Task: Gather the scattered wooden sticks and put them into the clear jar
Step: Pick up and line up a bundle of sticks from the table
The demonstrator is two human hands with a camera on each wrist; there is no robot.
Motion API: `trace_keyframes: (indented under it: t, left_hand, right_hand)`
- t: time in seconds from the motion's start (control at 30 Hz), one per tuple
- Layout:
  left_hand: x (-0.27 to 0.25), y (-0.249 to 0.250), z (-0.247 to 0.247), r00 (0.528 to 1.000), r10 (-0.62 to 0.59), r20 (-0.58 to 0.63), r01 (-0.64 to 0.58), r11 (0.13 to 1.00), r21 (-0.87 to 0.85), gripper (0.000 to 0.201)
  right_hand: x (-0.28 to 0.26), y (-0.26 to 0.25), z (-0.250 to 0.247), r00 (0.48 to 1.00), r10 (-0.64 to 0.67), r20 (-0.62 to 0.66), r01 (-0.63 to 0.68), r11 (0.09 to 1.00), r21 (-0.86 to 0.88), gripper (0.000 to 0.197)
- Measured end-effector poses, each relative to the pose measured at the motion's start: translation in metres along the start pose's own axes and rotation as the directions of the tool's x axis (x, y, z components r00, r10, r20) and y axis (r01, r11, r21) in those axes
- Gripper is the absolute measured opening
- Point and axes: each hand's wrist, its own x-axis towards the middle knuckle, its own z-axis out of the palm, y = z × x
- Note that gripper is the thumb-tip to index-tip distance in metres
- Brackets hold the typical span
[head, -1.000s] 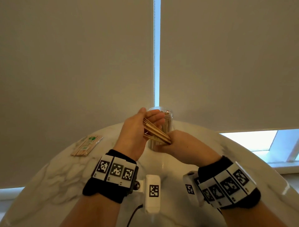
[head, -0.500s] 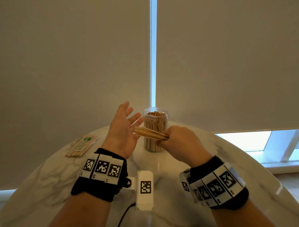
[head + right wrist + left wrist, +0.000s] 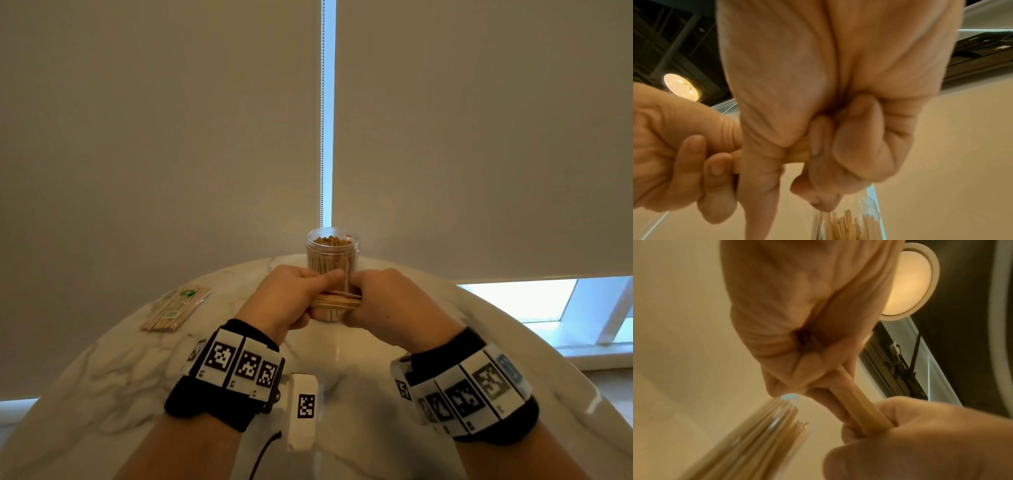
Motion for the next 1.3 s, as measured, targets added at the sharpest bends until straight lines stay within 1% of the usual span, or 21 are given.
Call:
trace_keyframes:
  t: [0.03,0.1,0.17,0.23,0.3,0.4,0.47,0.53,0.57,0.63,0.67,0.73,0.77,0.8,0.83,0.9,0.97,1.03,1.13,1.23,1.3]
  left_hand:
    - [0.002,-0.002,-0.003,0.999,0.03,-0.01,-0.03,0.999,0.028,0.035]
    - [0.006,-0.005,-0.008,0.996,0.072,-0.055,-0.071,0.997,0.013,0.036]
    - [0.009,-0.005,-0.013,0.986,0.101,-0.129,-0.108,0.993,-0.05,0.034]
    - [0.011,-0.004,-0.013,0.974,0.129,-0.187,-0.149,0.984,-0.098,0.032]
    - [0.012,-0.003,-0.009,0.964,0.154,-0.216,-0.181,0.977,-0.112,0.035]
    - [0.011,-0.001,-0.006,0.968,0.132,-0.214,-0.158,0.982,-0.109,0.043]
    - [0.01,0.0,-0.009,0.971,0.13,-0.2,-0.149,0.985,-0.087,0.045]
    - [0.009,0.002,-0.012,0.959,0.134,-0.249,-0.147,0.989,-0.034,0.043]
    - [0.009,0.003,-0.012,0.951,0.13,-0.279,-0.134,0.991,0.002,0.044]
    - [0.008,0.002,-0.01,0.955,0.111,-0.276,-0.089,0.992,0.091,0.05]
    - [0.007,0.002,-0.008,0.968,0.089,-0.234,-0.061,0.99,0.124,0.053]
    - [0.004,0.001,-0.004,0.996,0.019,-0.082,-0.007,0.989,0.149,0.054]
    - [0.002,0.001,-0.002,1.0,-0.007,-0.006,0.007,0.988,0.154,0.054]
    - [0.001,0.001,0.0,0.999,-0.015,0.036,0.009,0.988,0.154,0.053]
    - [0.002,0.0,0.002,0.999,-0.007,0.036,0.002,0.989,0.146,0.052]
    - [0.006,-0.002,0.006,0.998,0.042,-0.039,-0.036,0.99,0.133,0.05]
    - [0.009,-0.007,0.01,0.992,0.086,-0.097,-0.074,0.99,0.122,0.045]
    - [0.009,-0.01,0.014,0.994,0.091,-0.063,-0.088,0.995,0.048,0.04]
    - [0.008,-0.012,0.02,0.994,0.108,-0.014,-0.108,0.994,-0.03,0.042]
    - [0.012,-0.011,0.016,0.985,0.125,-0.122,-0.131,0.99,-0.044,0.04]
    - [0.016,-0.013,0.007,0.969,0.117,-0.218,-0.144,0.983,-0.115,0.027]
  right_hand:
    - [0.0,-0.001,-0.001,0.999,-0.024,-0.021,0.024,1.0,0.006,0.023]
    - [0.0,-0.001,-0.004,0.995,-0.046,-0.083,0.044,0.999,-0.033,0.017]
    - [0.0,-0.001,-0.007,0.987,-0.05,-0.154,0.034,0.994,-0.104,0.019]
    - [0.001,0.0,-0.008,0.977,-0.075,-0.199,0.061,0.995,-0.076,0.023]
    - [0.0,-0.003,-0.007,0.971,-0.107,-0.212,0.102,0.994,-0.033,0.036]
    - [-0.002,-0.007,-0.007,0.971,-0.144,-0.19,0.131,0.988,-0.082,0.058]
    - [-0.004,-0.009,-0.008,0.974,-0.153,-0.168,0.157,0.988,0.009,0.06]
    - [-0.003,-0.01,-0.01,0.973,-0.159,-0.168,0.181,0.975,0.126,0.055]
    - [-0.003,-0.01,-0.009,0.969,-0.158,-0.188,0.184,0.974,0.131,0.053]
    - [-0.002,-0.009,-0.009,0.961,-0.133,-0.243,0.157,0.984,0.082,0.052]
    - [-0.001,-0.006,-0.01,0.957,-0.108,-0.268,0.127,0.99,0.057,0.053]
    - [-0.001,0.001,-0.012,0.952,-0.033,-0.303,0.05,0.997,0.051,0.055]
    - [-0.001,0.005,-0.014,0.949,-0.002,-0.316,0.025,0.997,0.069,0.057]
    - [-0.001,0.009,-0.015,0.948,0.014,-0.317,0.015,0.996,0.09,0.058]
    - [-0.001,0.011,-0.016,0.954,0.016,-0.3,0.015,0.995,0.102,0.059]
    - [-0.001,0.011,-0.016,0.972,0.014,-0.236,0.01,0.995,0.098,0.062]
    - [-0.001,0.011,-0.016,0.977,0.03,-0.21,-0.009,0.995,0.103,0.064]
    - [-0.001,0.015,-0.017,0.973,0.052,-0.225,-0.027,0.993,0.114,0.064]
    - [-0.002,0.024,-0.02,0.97,0.084,-0.227,-0.056,0.99,0.127,0.061]
    - [-0.003,0.031,-0.024,0.95,0.147,-0.277,-0.117,0.986,0.121,0.057]
    - [-0.004,0.036,-0.03,0.923,0.21,-0.324,-0.175,0.976,0.132,0.053]
